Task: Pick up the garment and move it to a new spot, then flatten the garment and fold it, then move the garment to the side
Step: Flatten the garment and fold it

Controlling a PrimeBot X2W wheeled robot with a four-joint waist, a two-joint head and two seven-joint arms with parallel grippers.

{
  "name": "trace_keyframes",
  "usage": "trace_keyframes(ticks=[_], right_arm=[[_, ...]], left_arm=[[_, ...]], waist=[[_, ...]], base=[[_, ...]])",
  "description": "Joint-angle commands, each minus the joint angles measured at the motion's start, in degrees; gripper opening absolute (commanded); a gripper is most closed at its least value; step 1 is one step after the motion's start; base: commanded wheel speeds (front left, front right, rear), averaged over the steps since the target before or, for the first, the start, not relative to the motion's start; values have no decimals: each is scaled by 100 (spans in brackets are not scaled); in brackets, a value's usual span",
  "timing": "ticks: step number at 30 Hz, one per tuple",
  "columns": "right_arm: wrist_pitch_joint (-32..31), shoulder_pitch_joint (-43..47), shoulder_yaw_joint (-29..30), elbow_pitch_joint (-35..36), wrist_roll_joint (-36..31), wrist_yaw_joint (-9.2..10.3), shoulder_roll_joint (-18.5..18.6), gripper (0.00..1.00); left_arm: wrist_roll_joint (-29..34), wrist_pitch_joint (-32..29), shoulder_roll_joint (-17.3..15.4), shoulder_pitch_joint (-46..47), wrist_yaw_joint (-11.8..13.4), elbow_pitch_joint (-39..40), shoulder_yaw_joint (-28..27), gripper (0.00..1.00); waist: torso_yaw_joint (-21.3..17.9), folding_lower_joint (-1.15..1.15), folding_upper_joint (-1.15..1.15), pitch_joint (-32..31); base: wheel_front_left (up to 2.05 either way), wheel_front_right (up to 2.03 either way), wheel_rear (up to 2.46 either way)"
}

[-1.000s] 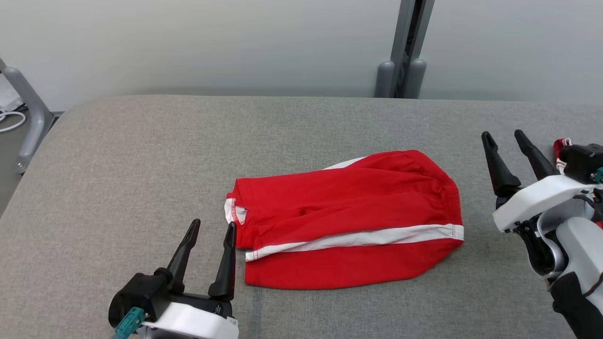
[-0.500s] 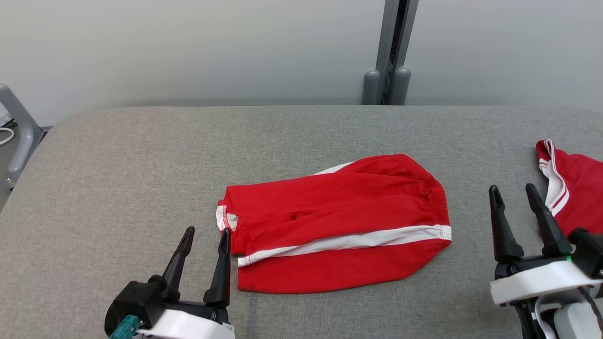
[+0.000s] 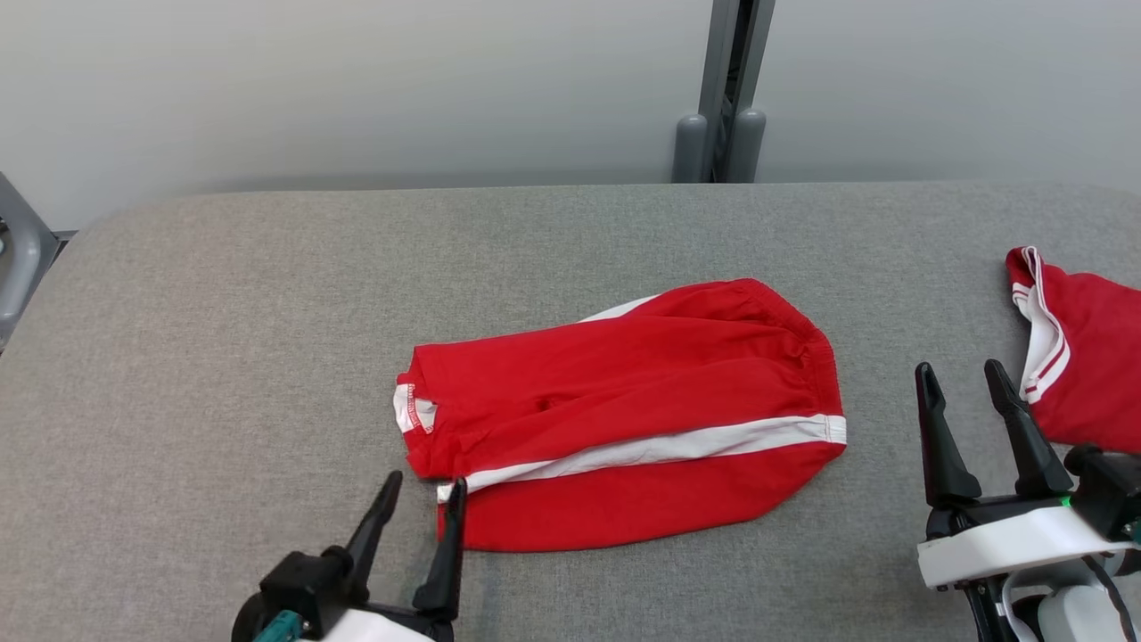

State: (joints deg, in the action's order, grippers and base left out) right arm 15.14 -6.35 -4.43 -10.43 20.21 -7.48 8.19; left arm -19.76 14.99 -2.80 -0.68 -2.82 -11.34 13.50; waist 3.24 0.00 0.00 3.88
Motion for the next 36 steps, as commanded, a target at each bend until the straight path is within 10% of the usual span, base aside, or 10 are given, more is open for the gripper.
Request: trace_keyframes(ticks=[1,31,32,34,36], right_arm=[[4,-30,-23,-39,-12,-3,25,100],[4,-210,-88,-258,-1,-3,14,100],[4,-216,-96,-262,3,-3,17,100],[4,-223,-109,-278,7,-2,25,100],[4,-237,-100,-283,8,-3,26,100]], left_arm=[[69,19,-23,101,-79,-269,115,100],[816,19,-35,1248,-177,-2295,177,100],[794,19,-34,1264,-201,-2346,179,82],[742,19,-35,1315,-234,-2452,189,12],[719,19,-32,1371,-263,-2505,210,0]], waist=[[-38,0,0,57],[-220,0,0,436],[-224,0,0,439],[-232,0,0,441],[-233,0,0,446]], base=[[0,0,0],[0,0,0],[0,0,0],[0,0,0],[0,0,0]])
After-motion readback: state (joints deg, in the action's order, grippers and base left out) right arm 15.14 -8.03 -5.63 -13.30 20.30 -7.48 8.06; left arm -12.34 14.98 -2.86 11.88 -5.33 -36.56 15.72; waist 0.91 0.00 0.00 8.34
